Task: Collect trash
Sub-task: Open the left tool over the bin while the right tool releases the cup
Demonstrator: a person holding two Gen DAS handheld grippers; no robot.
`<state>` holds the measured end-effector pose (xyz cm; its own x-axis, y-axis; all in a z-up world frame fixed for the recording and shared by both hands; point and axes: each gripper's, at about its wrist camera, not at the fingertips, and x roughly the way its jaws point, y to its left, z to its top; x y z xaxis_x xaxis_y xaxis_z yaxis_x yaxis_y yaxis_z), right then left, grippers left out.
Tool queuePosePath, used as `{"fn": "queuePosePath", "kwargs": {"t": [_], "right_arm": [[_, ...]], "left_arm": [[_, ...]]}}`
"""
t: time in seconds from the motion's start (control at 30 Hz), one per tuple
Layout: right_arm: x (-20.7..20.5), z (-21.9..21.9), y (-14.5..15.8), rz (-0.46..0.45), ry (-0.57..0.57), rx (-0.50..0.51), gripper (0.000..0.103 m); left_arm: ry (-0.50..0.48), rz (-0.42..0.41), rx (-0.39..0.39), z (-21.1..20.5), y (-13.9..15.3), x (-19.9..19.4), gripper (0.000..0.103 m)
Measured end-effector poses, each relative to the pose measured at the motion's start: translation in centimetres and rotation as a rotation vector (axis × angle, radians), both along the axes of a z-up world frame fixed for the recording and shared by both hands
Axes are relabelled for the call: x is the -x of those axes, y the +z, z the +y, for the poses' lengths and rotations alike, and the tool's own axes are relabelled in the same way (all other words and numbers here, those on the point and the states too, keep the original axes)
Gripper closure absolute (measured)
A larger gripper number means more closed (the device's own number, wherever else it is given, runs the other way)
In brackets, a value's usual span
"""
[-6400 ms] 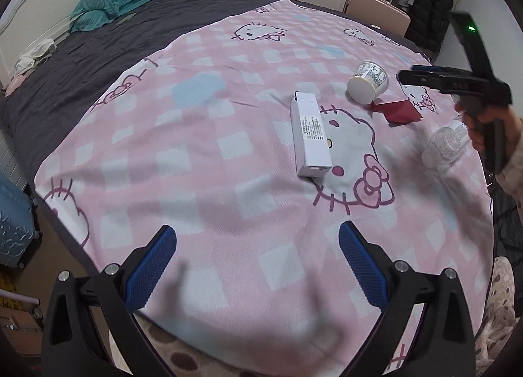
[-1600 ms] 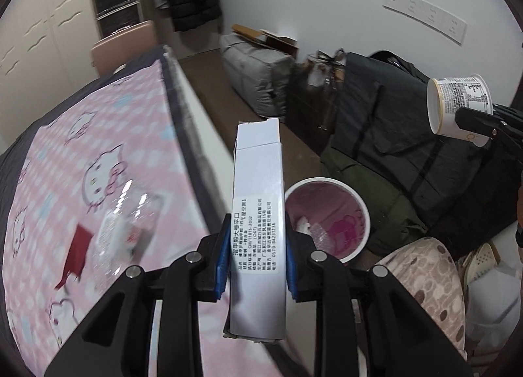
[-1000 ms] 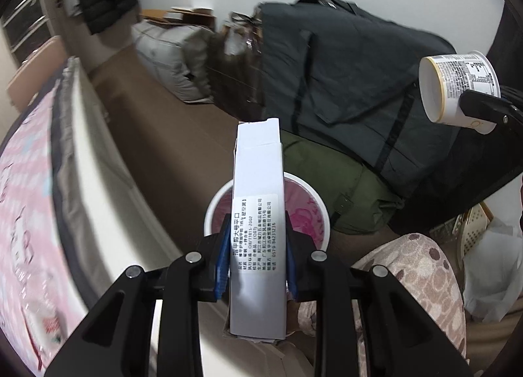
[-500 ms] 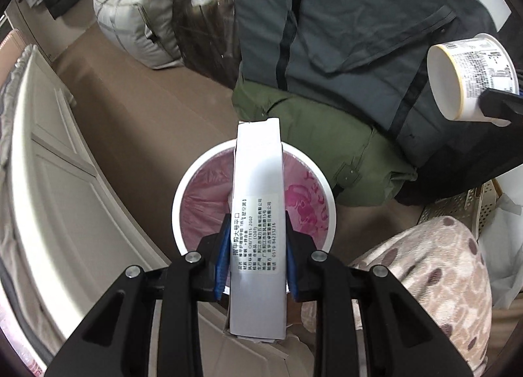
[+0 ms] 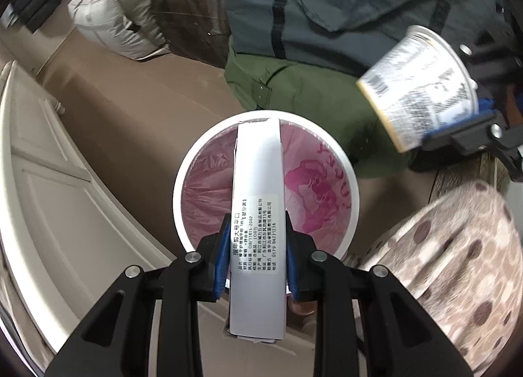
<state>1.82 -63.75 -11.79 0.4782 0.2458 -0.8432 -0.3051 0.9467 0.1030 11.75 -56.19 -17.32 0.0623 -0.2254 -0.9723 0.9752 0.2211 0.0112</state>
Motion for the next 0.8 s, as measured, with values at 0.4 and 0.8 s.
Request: {"fn": "queuePosePath", "kwargs": {"t": [0.4,0.8], "right_arm": [[-2.0,4.5,-2.7,0.014,0.335,0.307,0.073],[-1.3,3.9,-1.0,-0.045,0.405,0.431,0.030]], "left_arm": [[-0.185,-0.089,-0.113,-0.1,-1.8,-0.2,0.024],[-0.329,-0.162,-0.218,0.1,-3.3,0.5,0.009]]}}
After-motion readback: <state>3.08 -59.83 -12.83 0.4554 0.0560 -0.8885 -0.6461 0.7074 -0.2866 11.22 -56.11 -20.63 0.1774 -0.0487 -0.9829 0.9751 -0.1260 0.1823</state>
